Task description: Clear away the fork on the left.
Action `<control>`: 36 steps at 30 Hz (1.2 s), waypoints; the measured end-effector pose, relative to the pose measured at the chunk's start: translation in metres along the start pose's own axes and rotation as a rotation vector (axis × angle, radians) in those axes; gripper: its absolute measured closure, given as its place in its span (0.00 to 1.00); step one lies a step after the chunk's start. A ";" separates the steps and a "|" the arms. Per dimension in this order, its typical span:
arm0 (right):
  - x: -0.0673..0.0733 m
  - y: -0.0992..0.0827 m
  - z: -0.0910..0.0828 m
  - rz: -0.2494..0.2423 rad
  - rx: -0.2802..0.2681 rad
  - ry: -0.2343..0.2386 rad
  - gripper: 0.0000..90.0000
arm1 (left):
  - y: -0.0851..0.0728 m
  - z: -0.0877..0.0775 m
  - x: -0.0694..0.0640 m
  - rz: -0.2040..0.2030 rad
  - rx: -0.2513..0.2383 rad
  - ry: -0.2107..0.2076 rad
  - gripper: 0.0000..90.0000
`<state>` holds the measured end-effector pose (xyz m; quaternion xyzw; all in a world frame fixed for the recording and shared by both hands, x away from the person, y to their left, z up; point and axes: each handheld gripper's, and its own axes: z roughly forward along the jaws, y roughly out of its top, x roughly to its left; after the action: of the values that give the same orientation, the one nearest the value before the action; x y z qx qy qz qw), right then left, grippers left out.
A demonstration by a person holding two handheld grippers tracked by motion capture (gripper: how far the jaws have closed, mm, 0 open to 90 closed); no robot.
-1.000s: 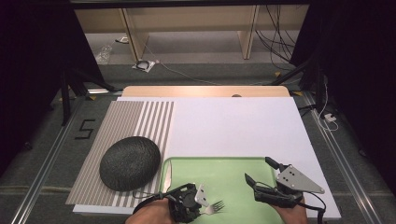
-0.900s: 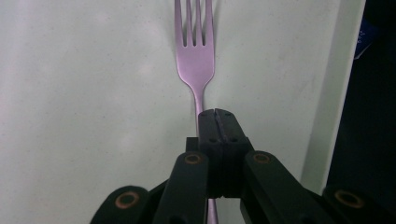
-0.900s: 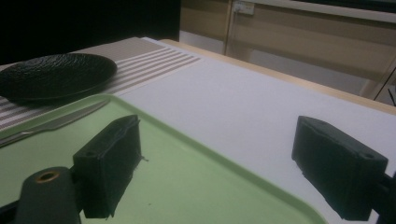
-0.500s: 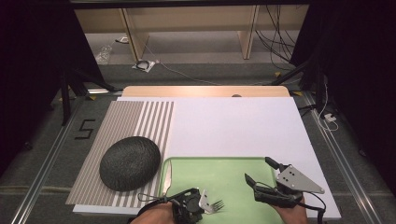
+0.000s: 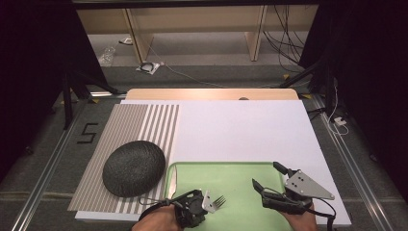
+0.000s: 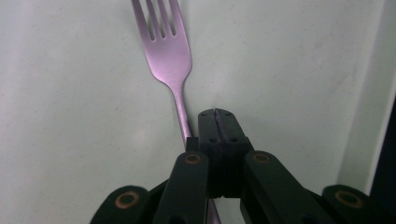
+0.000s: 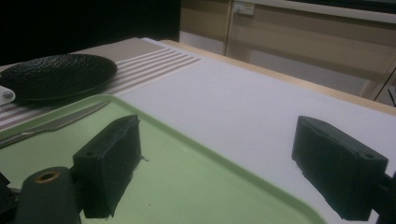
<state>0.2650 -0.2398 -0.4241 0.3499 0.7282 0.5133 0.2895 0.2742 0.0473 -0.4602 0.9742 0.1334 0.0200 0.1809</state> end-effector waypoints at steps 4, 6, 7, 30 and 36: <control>0.000 0.000 0.000 -0.001 0.004 0.001 0.18 | -0.002 0.000 0.003 -0.032 -0.012 0.005 0.99; 0.000 0.000 0.000 0.000 0.002 0.000 0.18 | -0.003 -0.001 0.007 -0.020 0.004 0.010 0.99; 0.000 0.000 0.000 0.001 0.002 0.000 0.18 | -0.004 -0.001 0.007 -0.040 -0.011 0.012 0.99; 0.000 0.000 0.000 0.000 0.000 0.000 0.18 | -0.015 -0.005 0.024 -0.100 -0.011 0.030 0.99; 0.000 0.000 0.000 0.004 -0.003 0.000 0.18 | -0.019 -0.007 0.029 -0.113 -0.005 0.041 0.99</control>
<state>0.2646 -0.2400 -0.4239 0.3509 0.7268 0.5147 0.2893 0.2966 0.0740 -0.4607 0.9640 0.1918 0.0299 0.1815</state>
